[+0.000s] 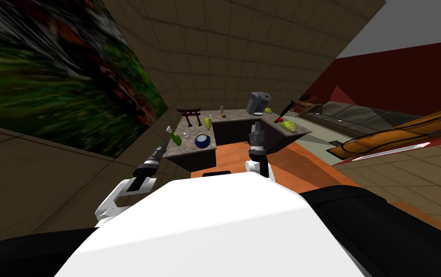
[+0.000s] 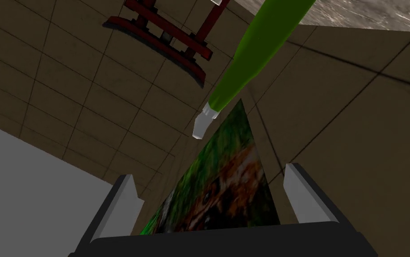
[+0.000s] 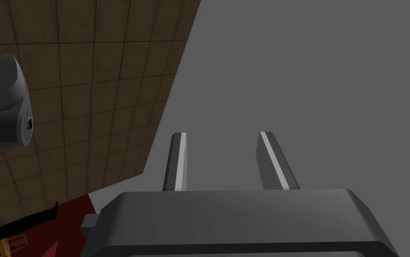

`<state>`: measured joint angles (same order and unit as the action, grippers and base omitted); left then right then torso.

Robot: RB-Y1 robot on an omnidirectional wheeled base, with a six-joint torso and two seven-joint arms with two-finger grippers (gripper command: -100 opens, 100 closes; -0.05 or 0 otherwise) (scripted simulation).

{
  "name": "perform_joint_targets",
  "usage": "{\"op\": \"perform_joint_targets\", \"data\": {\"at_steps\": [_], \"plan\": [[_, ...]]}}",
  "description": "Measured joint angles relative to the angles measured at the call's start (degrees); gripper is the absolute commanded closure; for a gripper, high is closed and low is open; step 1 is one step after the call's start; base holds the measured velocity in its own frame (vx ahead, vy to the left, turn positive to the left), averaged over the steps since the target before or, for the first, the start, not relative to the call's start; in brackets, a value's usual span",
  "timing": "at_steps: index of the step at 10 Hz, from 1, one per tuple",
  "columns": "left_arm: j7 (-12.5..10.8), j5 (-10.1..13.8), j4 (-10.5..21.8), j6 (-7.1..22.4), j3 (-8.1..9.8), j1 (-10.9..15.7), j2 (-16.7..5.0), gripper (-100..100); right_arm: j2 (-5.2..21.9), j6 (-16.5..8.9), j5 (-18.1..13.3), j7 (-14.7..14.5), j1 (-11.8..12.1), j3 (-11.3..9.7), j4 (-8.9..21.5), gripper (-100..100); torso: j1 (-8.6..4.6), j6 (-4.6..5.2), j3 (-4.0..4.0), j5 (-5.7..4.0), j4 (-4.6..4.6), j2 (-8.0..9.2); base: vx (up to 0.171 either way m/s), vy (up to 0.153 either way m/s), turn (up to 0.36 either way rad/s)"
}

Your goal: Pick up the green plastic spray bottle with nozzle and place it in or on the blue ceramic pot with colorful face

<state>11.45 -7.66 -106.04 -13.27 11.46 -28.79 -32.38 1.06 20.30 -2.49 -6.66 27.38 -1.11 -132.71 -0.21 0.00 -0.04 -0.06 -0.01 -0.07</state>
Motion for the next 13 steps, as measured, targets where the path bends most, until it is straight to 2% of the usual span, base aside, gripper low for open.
{"op": "perform_joint_targets", "data": {"at_steps": [3,9,13], "plan": [[1.6,-2.6,2.1,4.2,0.33,-0.6,-3.3,-100,0.0,0.0,0.0,0.0,0.0,0.0,0.0,0,0.0,-0.01,-0.04,0.0,-0.02,-0.07,0.04,-0.053,-0.09],[3.4,-5.7,8.1,7.5,1.23,-0.7,-9.8,-100,0.0,0.0,0.0,0.0,0.0,0.0,0.0,0,0.05,0.0,-0.08,0.02,-0.03,-0.13,0.044,-0.041,-0.103],[4.5,-7.5,10.4,10.1,1.42,-1.0,-14.4,-100,0.0,0.0,0.0,0.0,0.0,0.0,0.0,0,0.14,-0.01,-0.04,0.03,-0.01,-0.06,0.049,-0.027,-0.087]]}}
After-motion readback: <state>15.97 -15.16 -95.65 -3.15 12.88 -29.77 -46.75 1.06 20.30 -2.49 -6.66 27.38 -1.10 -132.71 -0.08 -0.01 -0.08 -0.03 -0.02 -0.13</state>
